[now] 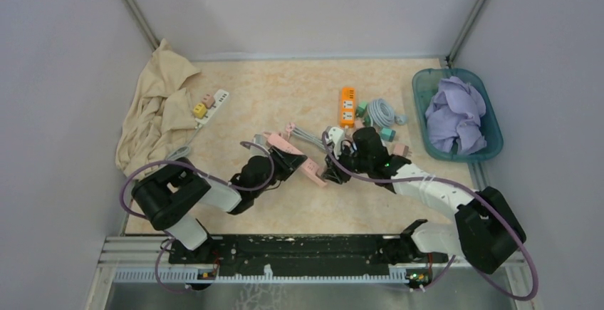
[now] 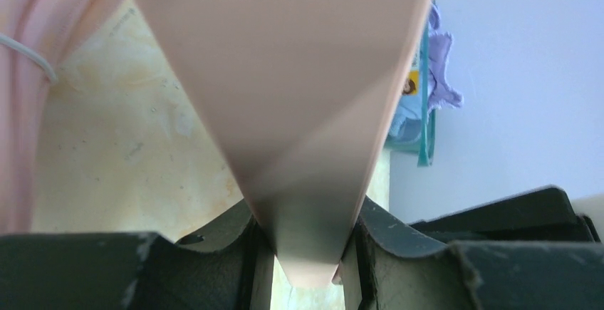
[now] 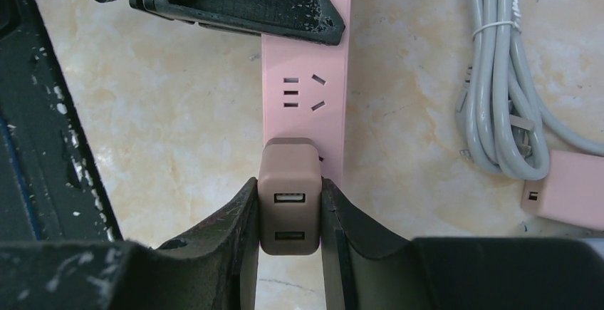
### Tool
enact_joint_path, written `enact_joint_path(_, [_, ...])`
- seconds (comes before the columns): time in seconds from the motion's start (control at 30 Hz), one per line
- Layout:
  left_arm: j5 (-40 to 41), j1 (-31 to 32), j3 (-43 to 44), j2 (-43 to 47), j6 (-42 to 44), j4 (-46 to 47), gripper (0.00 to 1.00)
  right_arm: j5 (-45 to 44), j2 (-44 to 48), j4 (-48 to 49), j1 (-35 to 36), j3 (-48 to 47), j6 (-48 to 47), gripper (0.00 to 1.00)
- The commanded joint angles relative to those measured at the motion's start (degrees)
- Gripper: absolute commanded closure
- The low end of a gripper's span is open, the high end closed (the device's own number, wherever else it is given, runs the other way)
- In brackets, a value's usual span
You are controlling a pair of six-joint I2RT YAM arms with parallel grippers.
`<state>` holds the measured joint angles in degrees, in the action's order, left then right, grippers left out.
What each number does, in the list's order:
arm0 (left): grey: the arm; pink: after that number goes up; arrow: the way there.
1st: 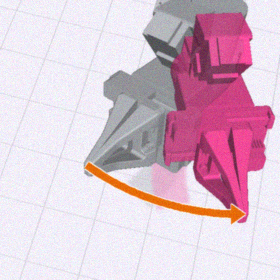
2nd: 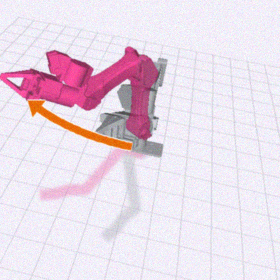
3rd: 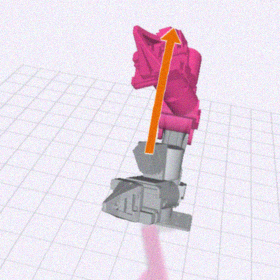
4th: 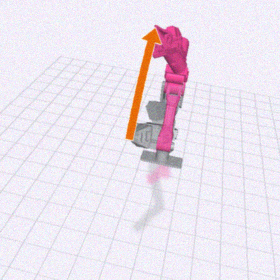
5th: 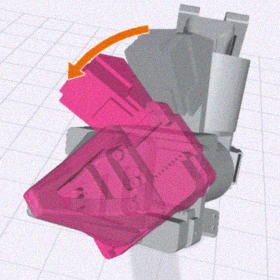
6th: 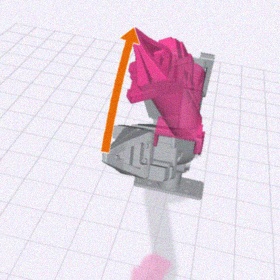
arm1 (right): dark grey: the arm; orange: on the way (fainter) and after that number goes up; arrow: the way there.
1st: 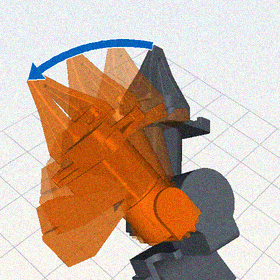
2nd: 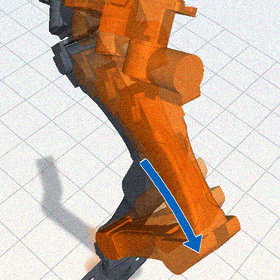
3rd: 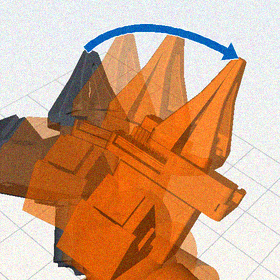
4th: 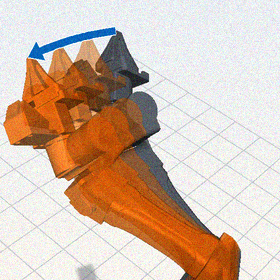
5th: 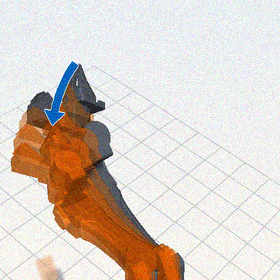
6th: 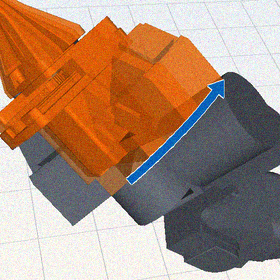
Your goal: Pull the plug off the socket
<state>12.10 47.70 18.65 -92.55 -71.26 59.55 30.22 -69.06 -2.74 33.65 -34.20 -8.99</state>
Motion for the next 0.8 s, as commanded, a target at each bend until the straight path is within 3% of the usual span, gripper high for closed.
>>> enact_joint_path(0.0, [1.72,-0.97,0.75,-0.99,1.81,-10.17,1.0,-11.32,2.9,11.0,3.59,0.33,1.69,1.0])
enact_joint_path(0.1, [1.12,-0.94,2.4,-1.5,2.98,-11.79,1.0,-16.47,1.72,12.65,5.95,0.26,4.49,1.0])
enact_joint_path(0.3, [-2.69,-0.9,4.29,-3.75,5.85,-10.83,1.0,-16.19,1.66,10.53,6.12,-2.0,5.67,1.0])
enact_joint_path(0.77, [-6.5,-0.81,2.37,-5.73,8.79,-7.45,1.0,2.8,2.08,1.64,-5.15,-6.07,2.23,1.0])
